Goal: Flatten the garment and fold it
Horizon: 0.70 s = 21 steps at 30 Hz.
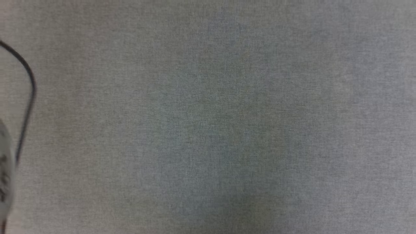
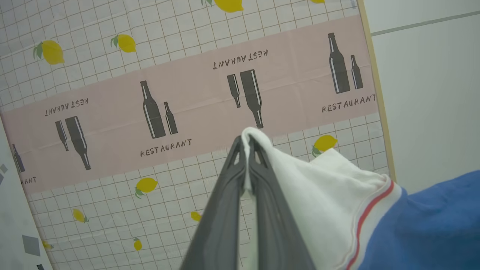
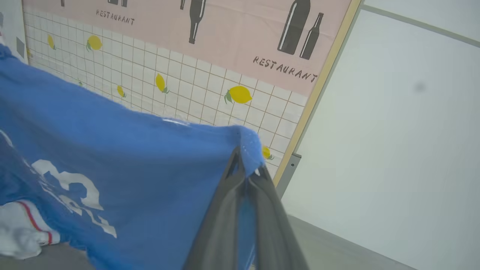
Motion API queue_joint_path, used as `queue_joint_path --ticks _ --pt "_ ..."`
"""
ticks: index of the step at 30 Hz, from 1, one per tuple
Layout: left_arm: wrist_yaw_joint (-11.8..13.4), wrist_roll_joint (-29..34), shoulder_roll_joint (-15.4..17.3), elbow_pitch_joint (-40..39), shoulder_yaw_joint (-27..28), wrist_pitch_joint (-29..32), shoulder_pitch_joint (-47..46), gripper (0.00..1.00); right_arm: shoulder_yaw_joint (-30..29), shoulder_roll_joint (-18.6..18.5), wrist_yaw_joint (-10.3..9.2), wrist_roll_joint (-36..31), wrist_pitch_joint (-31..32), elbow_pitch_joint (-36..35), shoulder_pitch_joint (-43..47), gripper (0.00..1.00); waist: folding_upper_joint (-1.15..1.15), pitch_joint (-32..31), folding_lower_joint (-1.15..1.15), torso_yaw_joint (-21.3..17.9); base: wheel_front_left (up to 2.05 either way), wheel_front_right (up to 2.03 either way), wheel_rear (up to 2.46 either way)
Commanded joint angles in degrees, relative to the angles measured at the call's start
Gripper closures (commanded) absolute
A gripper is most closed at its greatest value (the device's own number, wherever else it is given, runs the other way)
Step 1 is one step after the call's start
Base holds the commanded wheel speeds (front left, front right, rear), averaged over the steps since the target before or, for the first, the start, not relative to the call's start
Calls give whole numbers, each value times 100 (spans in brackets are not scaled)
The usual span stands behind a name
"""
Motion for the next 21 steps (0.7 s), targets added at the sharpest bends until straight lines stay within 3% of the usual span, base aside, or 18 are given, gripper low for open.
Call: queue_joint_path --ticks 1,8,21 --pt "-6 -82 -15 -179 49 -43 428 100 134 -25 -9 128 -68 -7 297 100 0 -241 -1 50 0 0 0" --pt "-25 -224 -30 -1036 265 -43 2351 100 790 -170 -9 662 -194 -212 1415 100 0 -855 -1 33 0 0 0" --pt "35 -247 -223 -2277 447 -43 6592 100 1886 -1054 -9 1783 -247 -1356 4367 100 0 -2411 -1 104 0 0 0"
